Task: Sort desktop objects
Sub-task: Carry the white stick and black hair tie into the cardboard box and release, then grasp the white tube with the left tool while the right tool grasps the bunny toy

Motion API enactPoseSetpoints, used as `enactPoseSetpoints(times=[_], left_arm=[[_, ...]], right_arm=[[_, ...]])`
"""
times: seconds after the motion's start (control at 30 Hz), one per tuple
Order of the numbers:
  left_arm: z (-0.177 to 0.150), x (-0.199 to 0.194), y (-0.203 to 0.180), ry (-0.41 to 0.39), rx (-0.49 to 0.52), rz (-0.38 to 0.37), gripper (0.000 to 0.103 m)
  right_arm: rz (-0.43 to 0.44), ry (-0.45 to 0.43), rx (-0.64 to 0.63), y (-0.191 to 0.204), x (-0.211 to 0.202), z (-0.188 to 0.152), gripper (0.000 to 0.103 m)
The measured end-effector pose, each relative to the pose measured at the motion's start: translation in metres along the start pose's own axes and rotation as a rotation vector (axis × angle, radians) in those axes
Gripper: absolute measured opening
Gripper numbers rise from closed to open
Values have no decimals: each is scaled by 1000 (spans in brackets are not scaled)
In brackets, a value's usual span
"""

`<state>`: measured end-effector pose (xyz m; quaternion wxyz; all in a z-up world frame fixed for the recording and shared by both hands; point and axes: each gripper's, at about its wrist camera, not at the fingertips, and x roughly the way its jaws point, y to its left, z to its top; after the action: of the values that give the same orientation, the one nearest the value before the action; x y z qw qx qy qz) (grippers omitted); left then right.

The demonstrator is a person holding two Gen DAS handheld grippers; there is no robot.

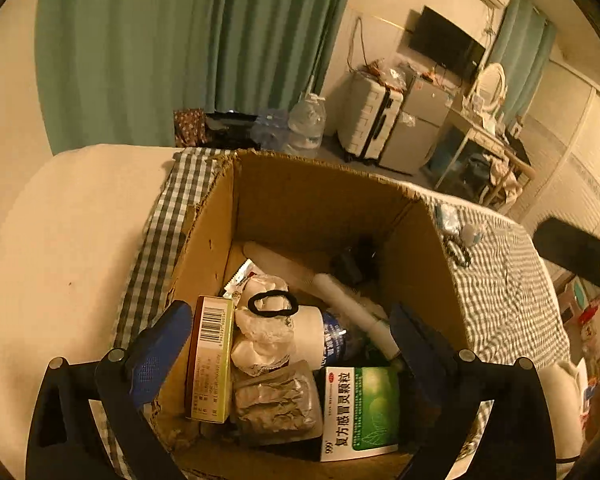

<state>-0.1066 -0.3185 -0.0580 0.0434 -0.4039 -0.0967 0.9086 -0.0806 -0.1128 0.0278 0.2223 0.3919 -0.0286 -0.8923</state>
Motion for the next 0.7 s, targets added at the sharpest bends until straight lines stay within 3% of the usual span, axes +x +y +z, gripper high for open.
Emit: enactPoseSetpoints(times=[0.1,0.23,0.43,0.6,0.7], left_arm=[[-3,-9,-10,-8,-4,0,101],[-17,-20,-43,-20,81,52,103],[-42,-14,-97,60,117,53,103],[-59,-7,-148,41,94,24,103],[-59,5,-176,50,88,44,103]], right_arm=[[9,-9,46,-18,-9,-3,73],[-17,-31,81,-58,-41,-7,73],[-153,-97,148,-163,-112,-13,73],[-182,-135,256,-254,-158,-42,75],[-227,-132,279,-294,-166,-54,75]])
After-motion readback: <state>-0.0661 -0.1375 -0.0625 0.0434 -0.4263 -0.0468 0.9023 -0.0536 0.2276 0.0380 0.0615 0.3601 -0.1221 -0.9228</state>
